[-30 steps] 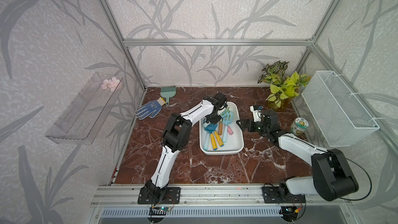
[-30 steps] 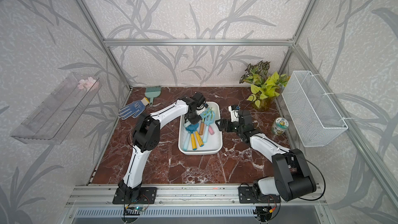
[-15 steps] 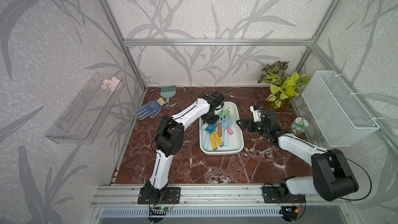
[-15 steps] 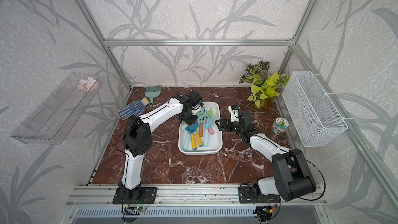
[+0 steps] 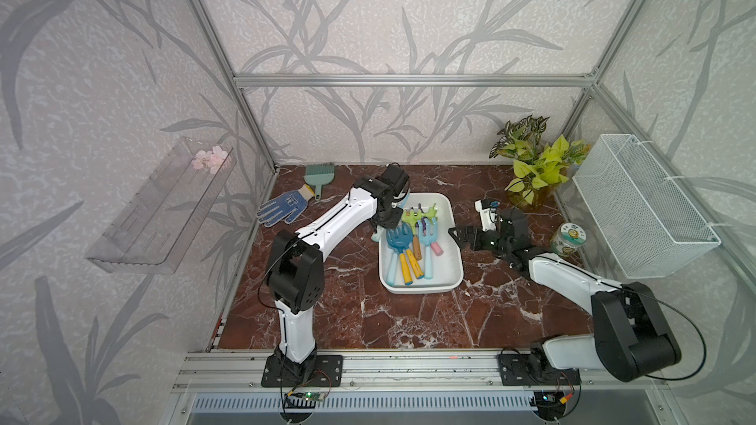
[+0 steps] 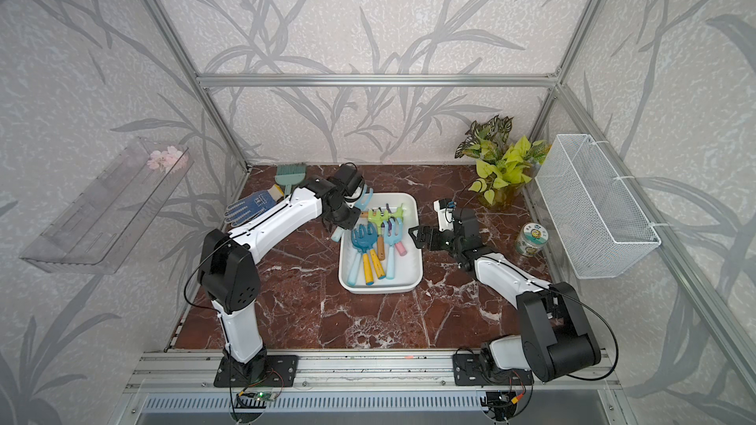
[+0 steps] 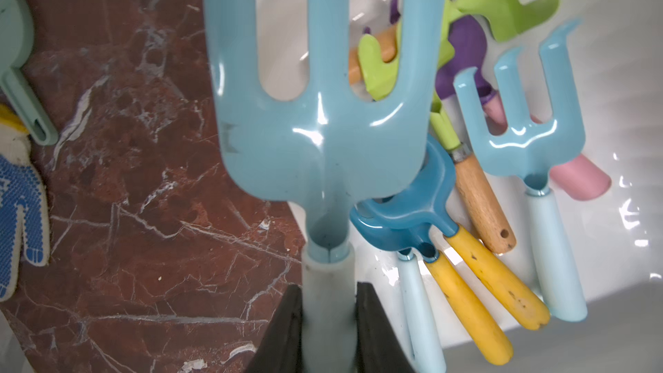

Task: Take the hand rake out of the storage box
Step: Pick up the rake from the storage box, then place the rake at the center of the board.

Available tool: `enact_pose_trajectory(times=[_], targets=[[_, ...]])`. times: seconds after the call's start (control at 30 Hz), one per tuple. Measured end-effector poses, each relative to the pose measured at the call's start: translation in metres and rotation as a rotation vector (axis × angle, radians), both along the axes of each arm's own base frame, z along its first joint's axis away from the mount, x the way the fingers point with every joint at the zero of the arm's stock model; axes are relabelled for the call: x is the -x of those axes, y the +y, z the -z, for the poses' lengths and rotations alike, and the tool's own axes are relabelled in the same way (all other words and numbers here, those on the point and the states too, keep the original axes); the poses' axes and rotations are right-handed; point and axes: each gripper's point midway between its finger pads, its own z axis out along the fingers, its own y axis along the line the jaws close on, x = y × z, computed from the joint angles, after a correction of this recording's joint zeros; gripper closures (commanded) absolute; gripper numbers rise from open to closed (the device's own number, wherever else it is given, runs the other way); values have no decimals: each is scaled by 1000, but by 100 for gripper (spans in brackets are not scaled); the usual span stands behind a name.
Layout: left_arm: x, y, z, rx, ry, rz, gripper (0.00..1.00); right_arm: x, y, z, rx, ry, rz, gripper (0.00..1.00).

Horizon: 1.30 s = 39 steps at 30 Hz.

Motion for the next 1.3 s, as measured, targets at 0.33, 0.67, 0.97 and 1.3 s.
enact_pose_trajectory(times=[0.33, 0.67, 0.97, 1.3], targets=[[-32, 49, -18, 65, -121, -213, 88, 2, 4, -1, -2, -2, -13, 1], [-59, 84, 14, 92, -104, -295, 87, 2, 6, 0, 11, -6, -7, 1], [-69, 86, 67, 95, -8, -281, 88, 2, 6, 2, 26, -3, 7, 0], [-77, 85, 96, 105, 37, -269, 87, 2, 6, 4, 35, 2, 14, 0]])
